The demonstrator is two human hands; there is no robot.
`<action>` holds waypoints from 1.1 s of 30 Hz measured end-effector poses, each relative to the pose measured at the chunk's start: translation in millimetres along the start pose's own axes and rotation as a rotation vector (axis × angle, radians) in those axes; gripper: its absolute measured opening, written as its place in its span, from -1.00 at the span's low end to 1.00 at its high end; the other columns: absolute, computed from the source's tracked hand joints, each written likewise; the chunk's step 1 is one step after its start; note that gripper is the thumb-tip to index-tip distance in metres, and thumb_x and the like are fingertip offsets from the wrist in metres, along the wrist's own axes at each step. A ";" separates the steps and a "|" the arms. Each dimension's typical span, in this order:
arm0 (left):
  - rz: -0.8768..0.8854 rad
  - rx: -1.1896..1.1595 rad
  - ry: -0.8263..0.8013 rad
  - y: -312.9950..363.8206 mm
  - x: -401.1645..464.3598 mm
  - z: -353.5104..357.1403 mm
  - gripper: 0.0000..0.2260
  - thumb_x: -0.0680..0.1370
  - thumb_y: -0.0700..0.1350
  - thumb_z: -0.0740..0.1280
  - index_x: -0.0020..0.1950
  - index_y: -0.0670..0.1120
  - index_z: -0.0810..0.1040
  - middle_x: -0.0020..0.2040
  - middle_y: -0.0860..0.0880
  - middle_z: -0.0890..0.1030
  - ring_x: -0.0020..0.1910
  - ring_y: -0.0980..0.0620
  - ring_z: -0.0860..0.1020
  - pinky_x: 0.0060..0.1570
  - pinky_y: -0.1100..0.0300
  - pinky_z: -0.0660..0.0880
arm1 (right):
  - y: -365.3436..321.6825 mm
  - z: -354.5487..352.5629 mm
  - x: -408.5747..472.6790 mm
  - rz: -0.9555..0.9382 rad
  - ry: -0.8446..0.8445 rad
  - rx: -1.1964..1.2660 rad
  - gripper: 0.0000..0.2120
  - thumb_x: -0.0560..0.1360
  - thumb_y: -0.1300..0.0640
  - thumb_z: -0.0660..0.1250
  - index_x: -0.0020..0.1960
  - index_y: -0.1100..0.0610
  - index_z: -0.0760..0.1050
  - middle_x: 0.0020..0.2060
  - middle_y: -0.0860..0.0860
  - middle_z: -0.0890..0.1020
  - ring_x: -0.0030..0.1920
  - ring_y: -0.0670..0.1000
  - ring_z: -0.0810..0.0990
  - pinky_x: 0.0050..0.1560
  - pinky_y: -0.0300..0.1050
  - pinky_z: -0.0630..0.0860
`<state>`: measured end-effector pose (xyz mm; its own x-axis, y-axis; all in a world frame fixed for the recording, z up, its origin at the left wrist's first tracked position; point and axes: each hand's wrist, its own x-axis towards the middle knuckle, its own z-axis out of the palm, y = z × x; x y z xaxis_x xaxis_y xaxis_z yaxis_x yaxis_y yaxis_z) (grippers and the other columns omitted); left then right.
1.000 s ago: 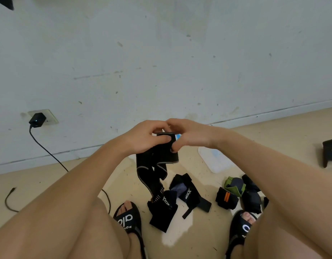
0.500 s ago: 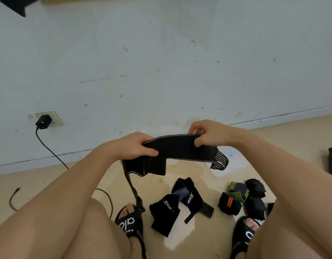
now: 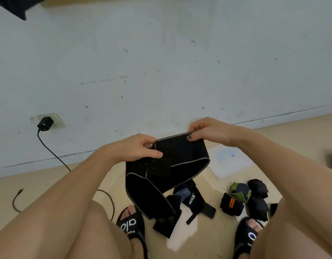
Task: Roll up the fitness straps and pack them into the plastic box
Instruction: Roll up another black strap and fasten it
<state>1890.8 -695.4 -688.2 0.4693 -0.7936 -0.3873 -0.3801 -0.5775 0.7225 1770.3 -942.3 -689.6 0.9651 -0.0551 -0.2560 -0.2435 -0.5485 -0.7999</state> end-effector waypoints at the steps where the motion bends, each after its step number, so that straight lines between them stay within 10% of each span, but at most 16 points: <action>1: -0.003 0.024 0.019 -1.2 0.6 -0.9 -0.79 0.62 -0.06 0.42 -0.12 -0.16 0.52 -0.47 0.27 0.45 -0.40 0.35 0.49 -0.28 0.40 0.31 | 2.5 -1.1 0.1 0.020 -0.007 -0.036 -0.83 0.58 0.13 0.40 -0.19 0.08 0.59 -0.24 -0.03 0.54 -0.14 -0.02 0.48 0.01 -0.08 0.35; 7: 0.055 0.004 0.075 6.9 4.8 4.8 -0.86 0.56 -0.06 0.48 -0.06 -0.13 0.64 -0.22 -0.04 0.64 -0.22 0.16 0.60 -0.14 0.30 0.47 | -11.3 22.4 0.0 0.043 -0.190 0.037 -0.86 0.61 0.01 0.40 0.16 -0.05 0.59 -0.04 0.00 0.71 -0.01 0.02 0.70 0.08 -0.05 0.61; 13: 0.061 0.070 0.044 8.0 6.5 7.4 -0.88 0.58 -0.03 0.46 -0.11 -0.04 0.63 -0.30 0.13 0.61 -0.25 0.17 0.60 -0.19 0.33 0.48 | -11.7 22.6 2.8 -0.006 -0.164 0.086 -0.80 0.64 0.14 0.34 0.07 0.28 0.63 -0.16 0.09 0.66 -0.15 0.01 0.65 -0.03 -0.08 0.58; 19: 0.084 0.004 0.150 4.0 1.1 1.4 -0.59 0.62 -0.01 0.40 -0.05 -0.38 0.45 -0.29 -0.09 0.39 -0.30 -0.01 0.36 -0.21 0.13 0.28 | -1.2 10.0 -2.6 0.018 -0.119 0.177 -0.86 0.63 0.14 0.35 -0.01 0.09 0.69 -0.13 0.00 0.73 -0.07 -0.02 0.69 0.10 -0.10 0.59; 29: 0.044 -0.063 0.177 16.7 1.1 7.6 -0.63 0.65 0.15 0.30 -0.34 0.10 0.57 -0.39 0.13 0.52 -0.39 0.19 0.50 -0.27 0.31 0.39 | -0.8 10.7 2.8 0.010 0.087 0.169 -0.80 0.66 0.09 0.32 0.06 0.22 0.60 -0.13 0.10 0.64 -0.10 0.05 0.59 0.00 -0.07 0.48; 33: 0.039 -0.153 0.116 15.0 -3.4 4.8 -0.75 0.62 0.06 0.40 -0.14 -0.08 0.67 -0.24 0.00 0.64 -0.22 0.04 0.62 -0.14 0.21 0.49 | 3.7 7.3 2.0 0.046 0.118 0.215 -0.86 0.66 0.13 0.30 0.09 0.17 0.61 -0.05 0.15 0.69 -0.09 0.06 0.64 -0.05 -0.13 0.53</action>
<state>1879.7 -702.3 -678.7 0.5490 -0.7819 -0.2952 -0.2780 -0.5039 0.8178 1770.7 -938.3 -697.1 0.9540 -0.1803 -0.2396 -0.2901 -0.3534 -0.8894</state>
